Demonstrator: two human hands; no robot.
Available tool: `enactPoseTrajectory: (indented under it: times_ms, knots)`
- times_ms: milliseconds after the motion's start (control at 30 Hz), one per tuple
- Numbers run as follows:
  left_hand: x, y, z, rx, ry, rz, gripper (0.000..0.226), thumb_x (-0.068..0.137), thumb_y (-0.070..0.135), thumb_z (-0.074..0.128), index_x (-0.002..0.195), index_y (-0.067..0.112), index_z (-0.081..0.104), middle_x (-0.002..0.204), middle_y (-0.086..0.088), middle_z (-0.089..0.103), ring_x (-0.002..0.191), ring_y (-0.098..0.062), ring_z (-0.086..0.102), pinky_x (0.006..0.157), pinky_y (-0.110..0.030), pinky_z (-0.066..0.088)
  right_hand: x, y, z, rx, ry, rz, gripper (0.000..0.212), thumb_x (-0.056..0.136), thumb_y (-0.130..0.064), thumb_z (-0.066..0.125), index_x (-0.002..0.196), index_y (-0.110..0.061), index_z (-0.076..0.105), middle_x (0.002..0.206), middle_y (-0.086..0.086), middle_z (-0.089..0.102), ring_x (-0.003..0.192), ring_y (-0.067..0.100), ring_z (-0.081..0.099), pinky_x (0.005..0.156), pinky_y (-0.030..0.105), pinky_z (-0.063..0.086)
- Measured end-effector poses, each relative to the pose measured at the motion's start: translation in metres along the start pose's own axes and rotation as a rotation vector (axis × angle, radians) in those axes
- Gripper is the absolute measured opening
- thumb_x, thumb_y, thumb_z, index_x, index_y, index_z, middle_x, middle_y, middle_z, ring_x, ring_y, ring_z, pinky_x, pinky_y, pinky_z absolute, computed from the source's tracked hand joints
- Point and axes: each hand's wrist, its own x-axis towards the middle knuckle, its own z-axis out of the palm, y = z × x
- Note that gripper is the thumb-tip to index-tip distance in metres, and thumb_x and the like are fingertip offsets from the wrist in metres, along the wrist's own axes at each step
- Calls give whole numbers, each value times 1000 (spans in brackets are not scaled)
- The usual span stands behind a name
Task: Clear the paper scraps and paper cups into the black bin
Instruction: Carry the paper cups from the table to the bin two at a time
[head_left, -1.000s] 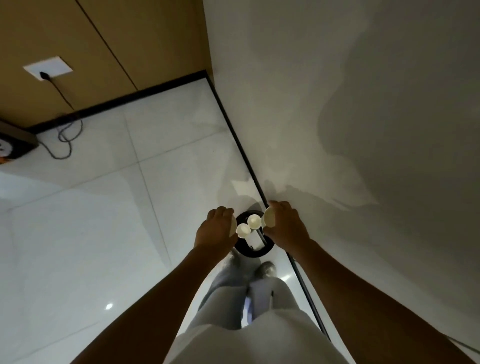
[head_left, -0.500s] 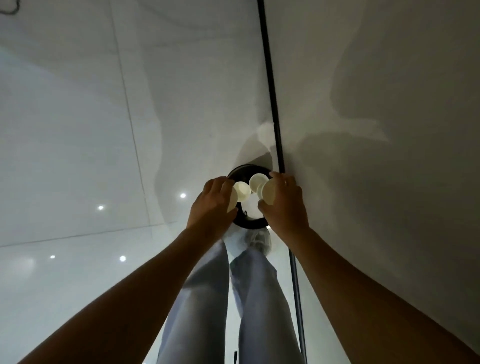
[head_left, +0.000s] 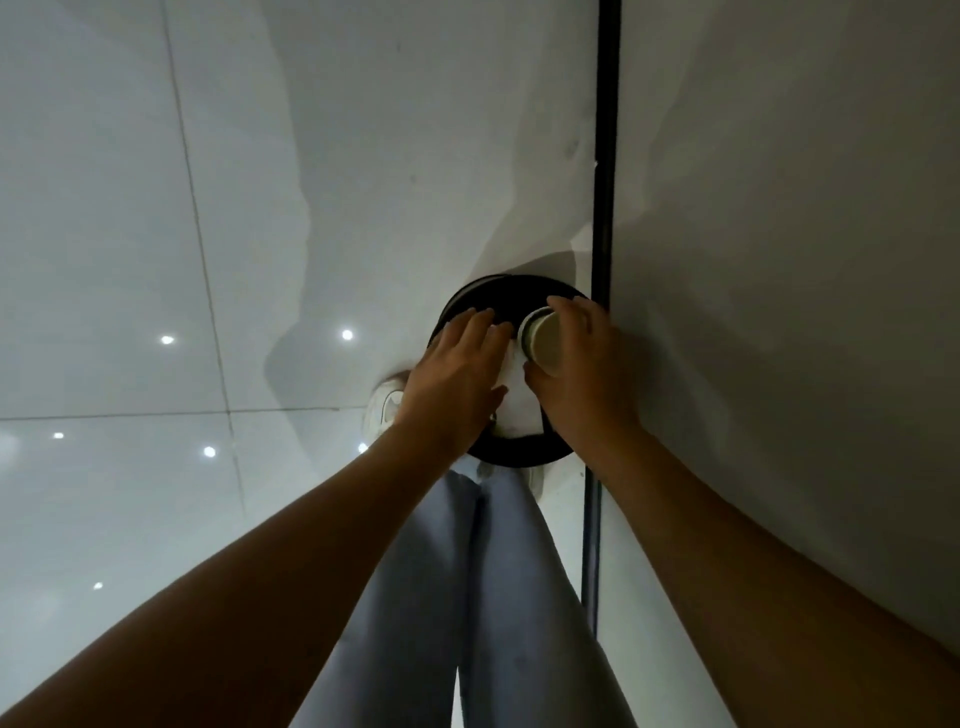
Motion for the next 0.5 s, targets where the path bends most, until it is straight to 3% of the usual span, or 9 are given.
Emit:
enactPoseTrajectory:
  times_ms: [100,267,500]
  knots:
    - [7,-7,18,48,-15,39,75,80,28,74,144,11,38,149,-14,37,140,-34,29,112,-41,25,5,8,13,-62,-19,2,68,89,-25,67,147,-19,33,156,8,24,142,28,23,112,40,36]
    - [14,-10,34,58,-52,46,78,86,32,67,149,14,25,156,-10,23,146,-30,13,114,-37,1,10,21,26,-126,-30,-16,73,90,-24,66,150,-25,25,159,5,14,146,26,14,113,37,31]
    - [-16,-14,-14,-74,-17,-54,74,93,37,57,152,18,16,159,-5,13,147,-23,5,113,-30,-7,-12,-5,1,-189,-81,-38,82,87,-24,69,153,-23,20,159,8,15,146,29,15,117,43,27]
